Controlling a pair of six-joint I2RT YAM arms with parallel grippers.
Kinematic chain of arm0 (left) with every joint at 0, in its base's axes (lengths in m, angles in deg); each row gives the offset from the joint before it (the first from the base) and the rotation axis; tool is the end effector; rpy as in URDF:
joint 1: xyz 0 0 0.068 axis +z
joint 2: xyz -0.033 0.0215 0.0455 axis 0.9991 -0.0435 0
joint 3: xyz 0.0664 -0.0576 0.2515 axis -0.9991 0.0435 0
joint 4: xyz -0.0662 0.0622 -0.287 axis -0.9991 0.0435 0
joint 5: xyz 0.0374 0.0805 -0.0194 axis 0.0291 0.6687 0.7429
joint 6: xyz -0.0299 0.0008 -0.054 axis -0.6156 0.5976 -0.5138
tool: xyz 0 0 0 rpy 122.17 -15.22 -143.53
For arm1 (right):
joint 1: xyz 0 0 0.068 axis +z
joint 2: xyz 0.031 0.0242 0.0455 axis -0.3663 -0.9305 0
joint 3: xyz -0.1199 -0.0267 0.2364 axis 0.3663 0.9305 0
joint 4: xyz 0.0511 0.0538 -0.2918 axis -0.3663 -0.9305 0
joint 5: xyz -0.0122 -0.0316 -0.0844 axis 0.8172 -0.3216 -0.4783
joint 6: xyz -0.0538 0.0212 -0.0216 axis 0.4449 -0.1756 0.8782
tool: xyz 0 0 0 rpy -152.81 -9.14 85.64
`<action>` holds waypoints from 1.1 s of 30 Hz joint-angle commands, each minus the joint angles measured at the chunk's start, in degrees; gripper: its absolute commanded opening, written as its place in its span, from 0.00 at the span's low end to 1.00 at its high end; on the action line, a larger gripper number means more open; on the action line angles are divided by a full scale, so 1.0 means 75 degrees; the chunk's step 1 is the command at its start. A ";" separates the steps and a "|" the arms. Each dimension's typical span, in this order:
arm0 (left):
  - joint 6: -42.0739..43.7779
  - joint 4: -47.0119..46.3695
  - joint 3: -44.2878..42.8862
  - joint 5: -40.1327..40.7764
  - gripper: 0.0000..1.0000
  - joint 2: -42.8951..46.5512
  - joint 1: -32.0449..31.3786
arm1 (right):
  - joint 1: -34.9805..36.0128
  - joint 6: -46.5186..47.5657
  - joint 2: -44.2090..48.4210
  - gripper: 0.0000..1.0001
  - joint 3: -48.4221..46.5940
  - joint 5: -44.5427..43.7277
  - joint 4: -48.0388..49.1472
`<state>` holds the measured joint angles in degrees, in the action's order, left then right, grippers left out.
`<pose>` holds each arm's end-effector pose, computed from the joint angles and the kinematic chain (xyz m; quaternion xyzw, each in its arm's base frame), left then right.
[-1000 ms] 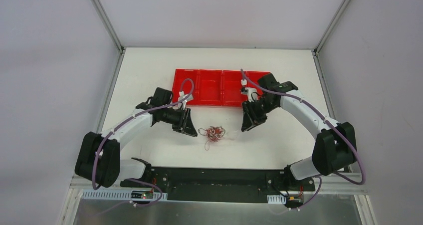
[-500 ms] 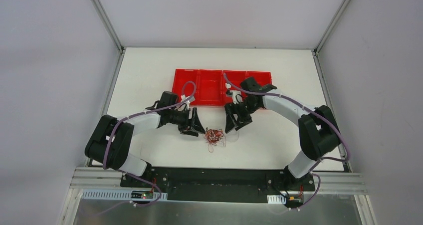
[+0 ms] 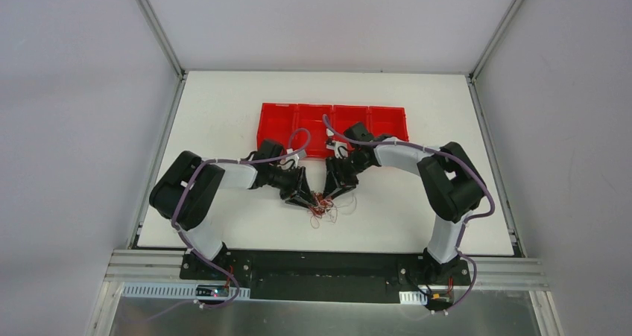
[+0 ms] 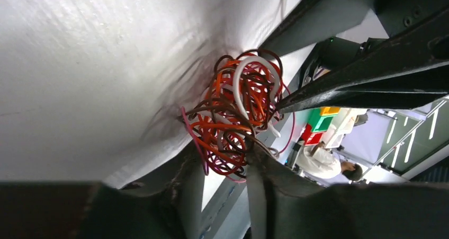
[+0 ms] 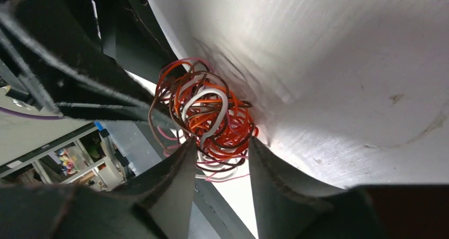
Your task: Untangle the cables
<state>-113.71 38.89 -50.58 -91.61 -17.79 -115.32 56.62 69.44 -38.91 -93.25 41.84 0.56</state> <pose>0.2649 -0.1811 0.0840 0.0963 0.8492 -0.5159 0.0581 0.3018 0.2504 0.1165 -0.3431 0.8462 0.3969 0.0935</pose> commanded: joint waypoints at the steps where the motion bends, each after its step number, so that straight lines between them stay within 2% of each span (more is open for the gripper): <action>1: -0.0359 -0.0548 -0.0105 -0.0207 0.19 -0.0118 -0.0045 | 0.0051 -0.0402 0.0046 0.37 0.0217 0.0149 0.0474; 3: -0.0445 -0.0691 -0.0027 -0.0200 0.01 0.0092 -0.0020 | 0.0050 -0.0363 0.0228 0.25 0.0325 -0.0007 0.0496; 5: -0.0456 -0.0703 0.0063 -0.0114 0.00 0.0460 0.0029 | 0.0054 -0.0252 0.0486 0.00 0.0443 -0.0237 0.0440; 9: -0.0218 -0.0191 0.0328 0.0176 0.00 0.1611 0.0204 | -0.0145 0.0017 0.1297 0.00 0.0610 -0.1293 0.0029; 14: 0.0983 0.1654 0.0347 0.0351 0.00 0.3121 0.0510 | -0.0969 0.0540 0.2440 0.00 0.0714 -0.2324 -0.0856; 19: 0.2228 0.3277 0.0257 0.0320 0.00 0.4264 0.1235 | -0.1970 0.1221 0.3319 0.00 0.0897 -0.2432 -0.1828; 24: 0.3948 0.4581 -0.0143 0.0331 0.00 0.4464 0.1306 | -0.2380 0.1950 0.3970 0.00 0.1002 -0.2375 -0.2565; 27: 0.4422 0.4653 -0.0342 0.0190 0.00 0.4229 0.1326 | -0.2387 0.2403 0.3973 0.00 0.0840 -0.1813 -0.3085; 28: 0.4524 0.4653 -0.0417 0.0121 0.00 0.4056 0.1313 | -0.2360 0.2351 0.3832 0.02 0.0742 -0.1562 -0.3174; 31: 0.4521 0.4653 -0.0685 -0.0038 0.00 0.3352 0.1294 | -0.2094 0.1881 0.3520 0.47 0.0584 -0.0892 -0.2854; 32: 0.4474 0.4653 -0.0736 -0.0145 0.00 0.3104 0.1294 | -0.1916 0.1664 0.3446 0.58 0.0582 -0.0903 -0.2562; 33: 0.4405 0.4653 -0.0765 -0.0195 0.00 0.2815 0.1294 | -0.1721 0.1450 0.3354 0.65 0.0556 -0.0960 -0.2274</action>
<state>-84.08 71.59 -53.57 -89.53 9.07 -105.51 39.99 83.32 -11.90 -86.41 30.37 -19.51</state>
